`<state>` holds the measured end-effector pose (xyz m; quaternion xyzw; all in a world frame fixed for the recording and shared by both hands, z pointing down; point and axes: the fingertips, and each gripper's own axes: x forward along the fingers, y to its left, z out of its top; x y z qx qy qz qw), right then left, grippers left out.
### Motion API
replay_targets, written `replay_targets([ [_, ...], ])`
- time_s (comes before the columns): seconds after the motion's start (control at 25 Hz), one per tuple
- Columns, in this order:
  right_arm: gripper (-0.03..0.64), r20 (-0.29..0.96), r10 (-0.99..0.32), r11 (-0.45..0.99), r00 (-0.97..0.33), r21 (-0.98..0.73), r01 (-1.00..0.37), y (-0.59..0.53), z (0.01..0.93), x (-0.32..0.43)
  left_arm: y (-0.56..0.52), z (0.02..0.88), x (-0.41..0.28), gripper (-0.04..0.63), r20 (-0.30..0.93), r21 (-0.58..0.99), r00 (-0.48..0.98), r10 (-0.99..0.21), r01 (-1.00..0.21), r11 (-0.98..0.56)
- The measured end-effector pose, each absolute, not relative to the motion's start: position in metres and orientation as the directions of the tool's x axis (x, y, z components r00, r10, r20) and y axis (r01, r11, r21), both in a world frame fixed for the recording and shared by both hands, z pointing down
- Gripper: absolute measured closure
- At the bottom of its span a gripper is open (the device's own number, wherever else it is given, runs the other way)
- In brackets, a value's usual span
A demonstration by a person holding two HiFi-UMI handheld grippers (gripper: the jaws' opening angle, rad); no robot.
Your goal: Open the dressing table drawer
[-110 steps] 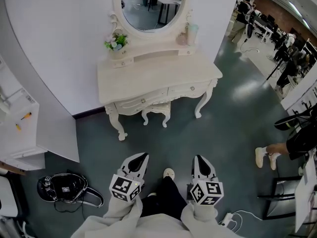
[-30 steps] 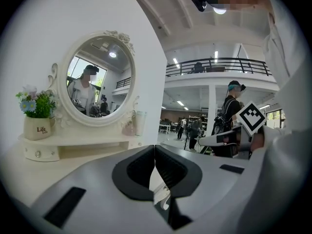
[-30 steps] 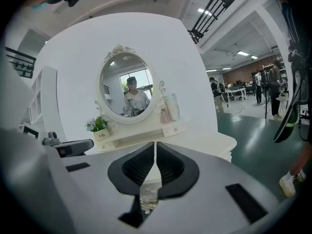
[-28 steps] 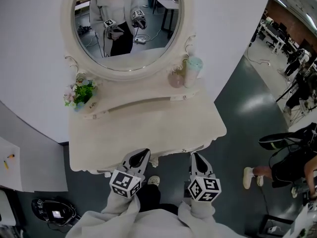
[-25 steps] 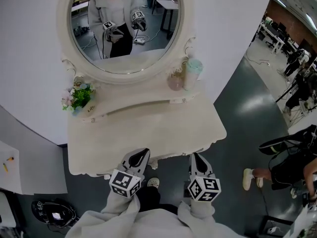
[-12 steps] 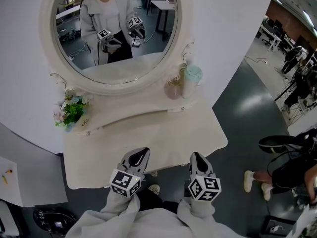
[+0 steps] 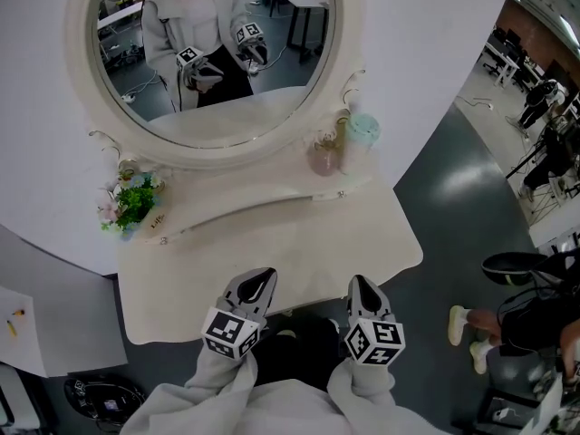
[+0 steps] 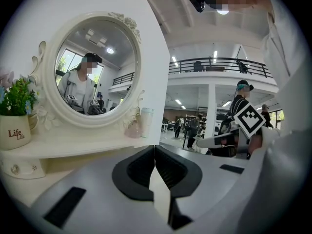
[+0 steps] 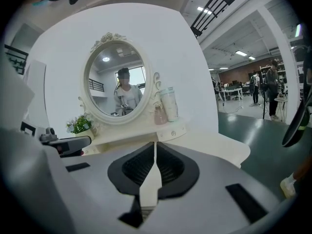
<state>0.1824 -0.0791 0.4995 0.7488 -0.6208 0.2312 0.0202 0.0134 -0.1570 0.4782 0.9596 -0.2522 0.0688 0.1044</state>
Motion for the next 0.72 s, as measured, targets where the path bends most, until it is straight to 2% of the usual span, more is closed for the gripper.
replay_targets([
  [0.72,0.577,0.417,-0.907,-0.178,0.064,-0.242,-0.954,-0.120,0.514,0.220,-0.192,0.487,0.052,0.578,0.196,0.205,0.842,-0.502,-0.536,-0.819],
])
